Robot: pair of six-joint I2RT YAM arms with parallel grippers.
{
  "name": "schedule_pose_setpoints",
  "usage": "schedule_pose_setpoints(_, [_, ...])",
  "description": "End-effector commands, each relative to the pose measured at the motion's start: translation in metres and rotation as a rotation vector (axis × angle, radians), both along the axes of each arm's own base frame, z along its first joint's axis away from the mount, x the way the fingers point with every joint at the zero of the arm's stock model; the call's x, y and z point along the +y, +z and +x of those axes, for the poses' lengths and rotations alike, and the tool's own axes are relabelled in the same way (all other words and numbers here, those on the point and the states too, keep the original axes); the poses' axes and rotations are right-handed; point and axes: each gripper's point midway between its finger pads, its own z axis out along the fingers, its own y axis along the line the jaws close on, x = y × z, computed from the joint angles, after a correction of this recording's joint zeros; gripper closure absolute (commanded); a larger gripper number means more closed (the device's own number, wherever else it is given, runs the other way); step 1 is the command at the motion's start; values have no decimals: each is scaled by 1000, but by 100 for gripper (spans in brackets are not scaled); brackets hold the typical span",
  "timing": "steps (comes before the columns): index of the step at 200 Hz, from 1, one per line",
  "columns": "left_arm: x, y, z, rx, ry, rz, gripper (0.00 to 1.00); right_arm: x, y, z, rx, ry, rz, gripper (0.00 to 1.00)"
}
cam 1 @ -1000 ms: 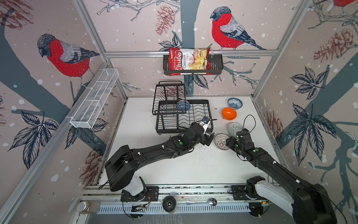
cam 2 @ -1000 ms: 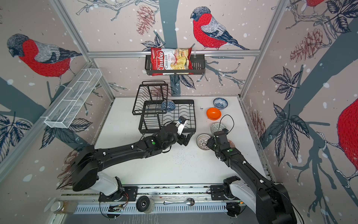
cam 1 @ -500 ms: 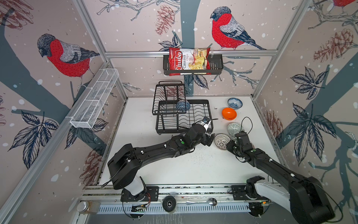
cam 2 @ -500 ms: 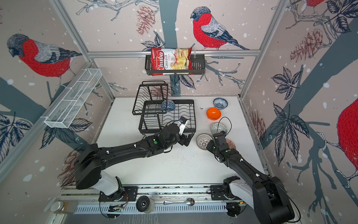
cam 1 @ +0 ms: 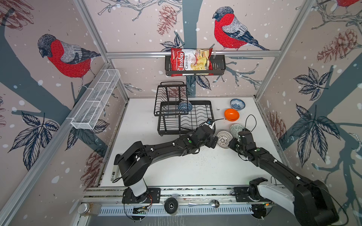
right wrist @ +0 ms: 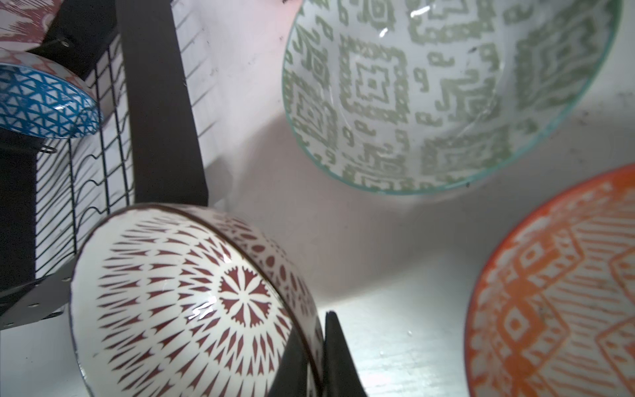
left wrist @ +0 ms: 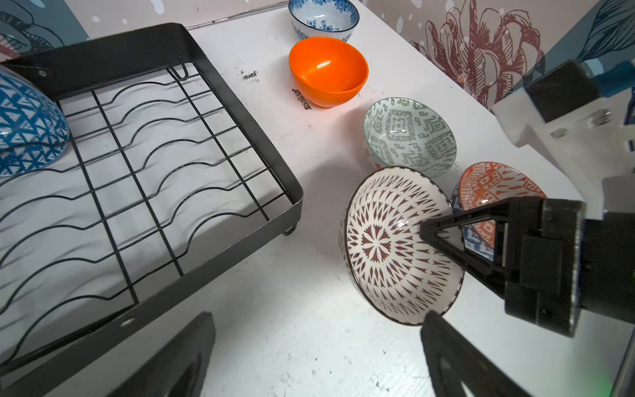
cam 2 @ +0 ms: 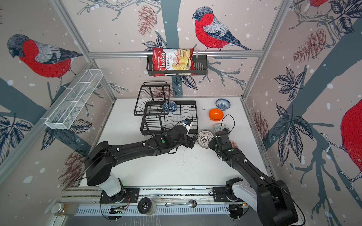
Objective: Load bowls into a dish rack
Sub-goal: Pick up the bowl from the middle-right of the table.
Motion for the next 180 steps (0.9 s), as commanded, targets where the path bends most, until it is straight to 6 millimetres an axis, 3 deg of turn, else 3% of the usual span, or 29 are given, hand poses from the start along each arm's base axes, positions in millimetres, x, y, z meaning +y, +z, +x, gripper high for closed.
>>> schedule_pose_setpoints(1, [-10,5,-1,48,1,-54,9,2,23,14,-80,-24,21,99])
schedule_pose_setpoints(58, [-22,9,15,50,26,-97,26,9,62,29,-183,-46,20,100])
schedule_pose_setpoints(101, [-19,6,34,69,67,-115,48,19,81,30,-251,-51,37,100])
schedule_pose_setpoints(140, [-27,8,40,89,29,-156,57,26,98,28,-319,-69,39,100])
schedule_pose_setpoints(180, [-33,1,43,134,27,-166,79,25,111,28,-371,-113,45,100])
